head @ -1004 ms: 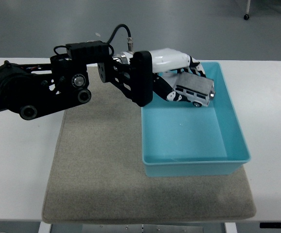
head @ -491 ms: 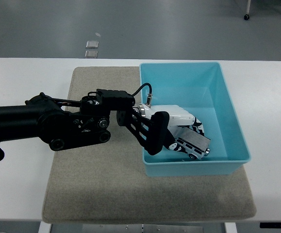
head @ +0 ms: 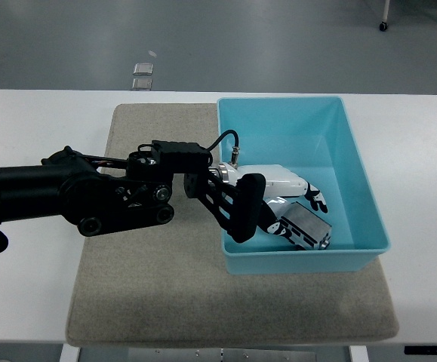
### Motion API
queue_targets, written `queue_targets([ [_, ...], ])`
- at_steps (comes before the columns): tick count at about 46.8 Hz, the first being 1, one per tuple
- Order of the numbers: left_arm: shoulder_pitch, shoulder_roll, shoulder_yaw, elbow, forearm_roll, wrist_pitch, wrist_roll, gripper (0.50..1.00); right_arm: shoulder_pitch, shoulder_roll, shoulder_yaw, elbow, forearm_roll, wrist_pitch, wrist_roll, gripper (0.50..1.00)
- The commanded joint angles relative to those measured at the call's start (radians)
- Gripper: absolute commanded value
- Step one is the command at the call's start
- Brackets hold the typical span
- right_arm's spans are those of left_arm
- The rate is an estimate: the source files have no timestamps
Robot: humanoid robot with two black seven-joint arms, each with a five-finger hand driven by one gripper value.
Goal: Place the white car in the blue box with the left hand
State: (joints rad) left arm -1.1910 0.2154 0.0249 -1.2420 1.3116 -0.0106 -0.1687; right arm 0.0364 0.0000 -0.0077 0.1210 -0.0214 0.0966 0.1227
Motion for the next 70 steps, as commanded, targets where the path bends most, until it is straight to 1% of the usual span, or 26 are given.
queue_targets([
  [1, 0.001, 0.007, -0.002, -0.01, -0.002, -0.005, 0.0, 0.994, 0.0, 0.0, 0.0, 0.0, 0.0, 0.0, 0.0, 0.936],
  [7, 0.001, 0.016, -0.011, -0.011, -0.002, -0.003, 0.0, 0.996, 0.0, 0.0, 0.0, -0.001, 0.0, 0.0, 0.0, 0.936],
  [9, 0.001, 0.028, -0.032, -0.011, -0.003, -0.002, 0.0, 0.996, 0.0, 0.0, 0.0, 0.0, 0.0, 0.0, 0.0, 0.936],
  [15, 0.002, 0.067, -0.173, -0.011, -0.018, -0.003, 0.0, 0.996, 0.0, 0.0, 0.0, 0.0, 0.0, 0.0, 0.0, 0.936],
  [19, 0.002, 0.093, -0.276, -0.01, -0.084, -0.005, 0.0, 0.996, 0.0, 0.0, 0.0, 0.0, 0.0, 0.0, 0.0, 0.936],
  [23, 0.005, 0.117, -0.388, -0.001, -0.231, 0.001, 0.002, 0.996, 0.0, 0.0, 0.0, -0.001, -0.002, 0.0, 0.0, 0.936],
  [29, 0.027, 0.16, -0.513, 0.036, -0.569, 0.003, 0.011, 0.996, -0.001, 0.0, 0.0, 0.0, 0.0, 0.0, 0.0, 0.936],
  [33, 0.036, 0.209, -0.54, 0.058, -0.756, 0.003, 0.02, 0.996, 0.0, 0.0, 0.0, -0.001, 0.0, 0.0, 0.0, 0.936],
  [35, 0.036, 0.236, -0.54, 0.076, -0.824, 0.006, 0.02, 0.996, 0.0, 0.0, 0.0, -0.001, 0.0, 0.0, 0.0, 0.936],
  [38, 0.048, 0.254, -0.543, 0.113, -0.905, 0.015, 0.018, 0.999, -0.001, 0.0, 0.0, -0.001, -0.002, 0.0, 0.0, 0.936],
  [42, 0.076, 0.257, -0.565, 0.182, -1.031, 0.017, 0.014, 0.999, 0.0, 0.0, 0.0, 0.0, 0.0, 0.0, 0.0, 0.936],
  [45, 0.102, 0.256, -0.589, 0.245, -1.158, -0.002, 0.006, 0.999, 0.0, 0.0, 0.0, 0.0, -0.002, 0.0, 0.0, 0.936],
  [49, 0.133, 0.257, -0.596, 0.291, -1.327, -0.02, 0.003, 0.999, 0.0, 0.0, 0.0, -0.001, 0.0, 0.0, 0.0, 0.936],
  [51, 0.14, 0.26, -0.594, 0.306, -1.374, -0.026, 0.003, 0.999, 0.0, 0.0, 0.0, 0.0, 0.0, 0.0, 0.0, 0.936],
  [57, 0.183, 0.276, -0.605, 0.352, -1.416, -0.009, 0.002, 0.999, 0.0, 0.0, 0.0, 0.0, -0.002, 0.0, 0.0, 0.936],
  [61, 0.212, 0.277, -0.646, 0.387, -1.427, -0.008, 0.0, 0.999, 0.0, 0.0, 0.0, 0.0, 0.0, 0.0, 0.0, 0.936],
  [66, 0.254, 0.274, -0.714, 0.397, -1.428, -0.011, 0.0, 1.0, -0.001, 0.0, 0.0, -0.001, 0.0, 0.0, 0.0, 0.936],
  [70, 0.28, 0.275, -0.731, 0.4, -1.425, -0.018, -0.011, 1.0, -0.001, 0.0, 0.0, 0.0, -0.002, 0.0, 0.0, 0.936],
])
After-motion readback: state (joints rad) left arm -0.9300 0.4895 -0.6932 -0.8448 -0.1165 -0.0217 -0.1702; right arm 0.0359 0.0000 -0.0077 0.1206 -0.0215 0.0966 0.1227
